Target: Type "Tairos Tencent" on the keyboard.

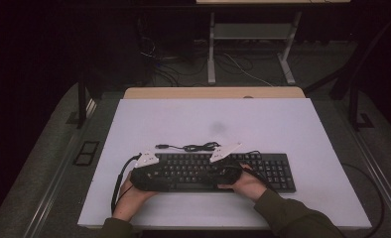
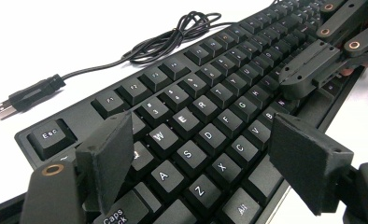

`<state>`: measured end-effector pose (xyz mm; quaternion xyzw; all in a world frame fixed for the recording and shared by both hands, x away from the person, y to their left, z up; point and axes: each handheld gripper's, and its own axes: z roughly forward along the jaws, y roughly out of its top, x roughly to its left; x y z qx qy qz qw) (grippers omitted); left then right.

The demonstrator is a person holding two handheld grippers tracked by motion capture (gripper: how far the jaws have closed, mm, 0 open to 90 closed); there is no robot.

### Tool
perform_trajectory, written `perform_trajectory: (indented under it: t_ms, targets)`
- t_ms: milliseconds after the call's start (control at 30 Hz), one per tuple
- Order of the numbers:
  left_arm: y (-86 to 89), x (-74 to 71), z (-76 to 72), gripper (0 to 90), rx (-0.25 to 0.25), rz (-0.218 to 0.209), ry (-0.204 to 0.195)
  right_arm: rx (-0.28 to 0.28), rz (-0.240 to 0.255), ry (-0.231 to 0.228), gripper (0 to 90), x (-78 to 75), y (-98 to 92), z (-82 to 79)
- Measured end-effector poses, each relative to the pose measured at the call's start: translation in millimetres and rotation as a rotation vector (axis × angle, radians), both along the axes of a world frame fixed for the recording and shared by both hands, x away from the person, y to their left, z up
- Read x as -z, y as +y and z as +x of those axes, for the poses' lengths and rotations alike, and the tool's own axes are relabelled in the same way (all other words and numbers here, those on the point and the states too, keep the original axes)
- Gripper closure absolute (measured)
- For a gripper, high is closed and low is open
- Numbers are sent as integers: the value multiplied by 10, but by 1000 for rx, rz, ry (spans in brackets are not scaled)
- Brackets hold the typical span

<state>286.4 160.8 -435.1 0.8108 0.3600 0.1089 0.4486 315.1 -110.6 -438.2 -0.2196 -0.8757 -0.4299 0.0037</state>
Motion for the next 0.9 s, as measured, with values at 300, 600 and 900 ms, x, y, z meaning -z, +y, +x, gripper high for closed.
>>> perform_trajectory:
  t_ms: [300,600,900]
  targets:
    - [1,0,0,213,1,2,-1,-2,-30,-1,896,25,29,-19]
    - [8,-6,-1,214,3,4,-3,-5,-20,-12,879,2,20,-32]
    - [0,-16,-10,220,8,3,-9,-2,38,-19,751,-64,-32,-30]
